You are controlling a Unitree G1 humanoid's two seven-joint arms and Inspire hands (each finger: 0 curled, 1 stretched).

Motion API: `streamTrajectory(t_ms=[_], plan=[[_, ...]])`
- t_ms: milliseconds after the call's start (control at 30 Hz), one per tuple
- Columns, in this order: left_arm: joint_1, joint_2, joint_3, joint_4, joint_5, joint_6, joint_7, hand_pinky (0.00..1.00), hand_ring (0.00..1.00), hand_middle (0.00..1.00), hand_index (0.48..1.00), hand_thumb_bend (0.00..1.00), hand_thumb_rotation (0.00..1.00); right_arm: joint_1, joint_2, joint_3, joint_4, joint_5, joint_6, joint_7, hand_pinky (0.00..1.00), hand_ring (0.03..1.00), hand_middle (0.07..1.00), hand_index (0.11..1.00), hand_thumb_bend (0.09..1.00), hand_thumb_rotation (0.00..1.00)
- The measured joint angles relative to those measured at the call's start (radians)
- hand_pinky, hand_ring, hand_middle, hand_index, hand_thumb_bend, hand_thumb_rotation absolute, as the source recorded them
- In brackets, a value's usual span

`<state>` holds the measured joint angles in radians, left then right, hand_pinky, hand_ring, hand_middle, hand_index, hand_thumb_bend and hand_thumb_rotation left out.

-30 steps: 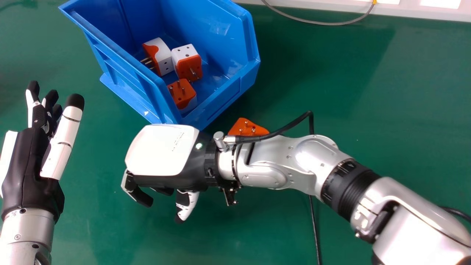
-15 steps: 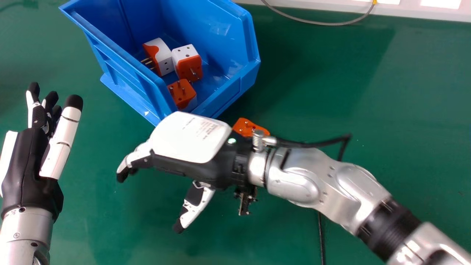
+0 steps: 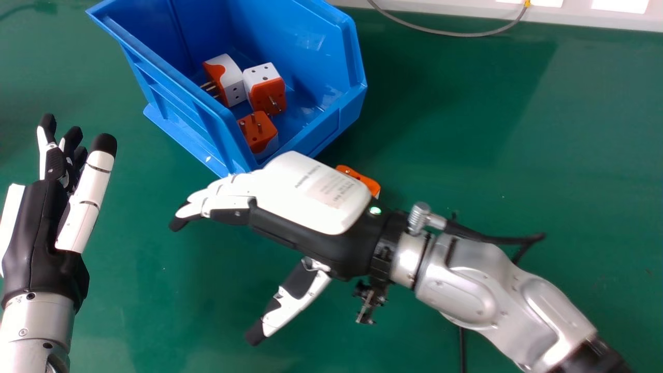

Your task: Pick all objects and put in blue box

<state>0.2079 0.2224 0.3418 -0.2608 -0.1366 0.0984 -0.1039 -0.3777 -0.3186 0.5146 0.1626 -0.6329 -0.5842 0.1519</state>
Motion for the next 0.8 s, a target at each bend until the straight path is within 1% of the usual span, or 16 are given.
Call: streamTrajectory(t_ms=[167,267,367,400,433,500,567,667,733,800], plan=[[0.000,0.000,0.002,0.002,0.000,-0.001,-0.001,1.00,1.00,1.00,1.000,0.56,0.76,0.039,-0.108,-0.085,-0.063,0.083,-0.057,0.033,0.70,0.806,0.806,0.762,0.833,0.37],[0.000,0.000,0.004,0.004,0.000,-0.003,-0.001,1.00,1.00,1.00,1.000,0.57,0.77,0.075,-0.158,-0.148,-0.087,0.107,-0.085,0.027,0.68,0.792,0.795,0.748,0.841,0.40],[0.001,0.000,0.008,0.006,0.000,-0.009,-0.001,1.00,1.00,1.00,1.000,0.57,0.77,0.133,-0.190,-0.227,-0.099,0.100,-0.104,-0.027,0.67,0.789,0.792,0.744,0.842,0.42],[0.000,0.000,0.007,0.008,0.000,-0.011,-0.002,1.00,1.00,1.00,1.000,0.57,0.77,0.150,-0.195,-0.249,-0.102,0.096,-0.105,-0.044,0.67,0.786,0.789,0.741,0.842,0.44],[0.000,0.000,0.007,0.008,0.000,-0.015,-0.002,1.00,1.00,1.00,1.000,0.57,0.77,0.172,-0.195,-0.275,-0.106,0.094,-0.105,-0.068,0.67,0.786,0.789,0.741,0.842,0.44],[-0.001,0.000,0.007,0.012,0.000,-0.019,-0.003,1.00,1.00,1.00,1.000,0.56,0.77,0.213,-0.189,-0.328,-0.116,0.101,-0.100,-0.108,0.67,0.787,0.788,0.751,0.852,0.47],[-0.002,0.000,0.008,0.016,0.000,-0.022,-0.003,1.00,1.00,1.00,1.000,0.55,0.77,0.242,-0.169,-0.364,-0.133,0.113,-0.088,-0.139,0.67,0.785,0.787,0.757,0.865,0.48],[-0.005,0.000,0.008,0.019,0.000,-0.023,-0.003,1.00,1.00,1.00,1.000,0.55,0.76,0.272,-0.130,-0.397,-0.162,0.113,-0.049,-0.173,0.67,0.780,0.785,0.761,0.876,0.49],[-0.005,0.000,0.008,0.022,-0.001,-0.024,-0.003,1.00,1.00,1.00,1.000,0.55,0.76,0.283,-0.112,-0.406,-0.171,0.107,-0.006,-0.182,0.67,0.777,0.785,0.766,0.880,0.49],[-0.006,0.000,0.008,0.029,-0.001,-0.028,-0.004,1.00,1.00,1.00,1.000,0.55,0.76,0.295,-0.102,-0.408,-0.183,0.078,0.047,-0.183,0.66,0.776,0.788,0.772,0.882,0.49]])
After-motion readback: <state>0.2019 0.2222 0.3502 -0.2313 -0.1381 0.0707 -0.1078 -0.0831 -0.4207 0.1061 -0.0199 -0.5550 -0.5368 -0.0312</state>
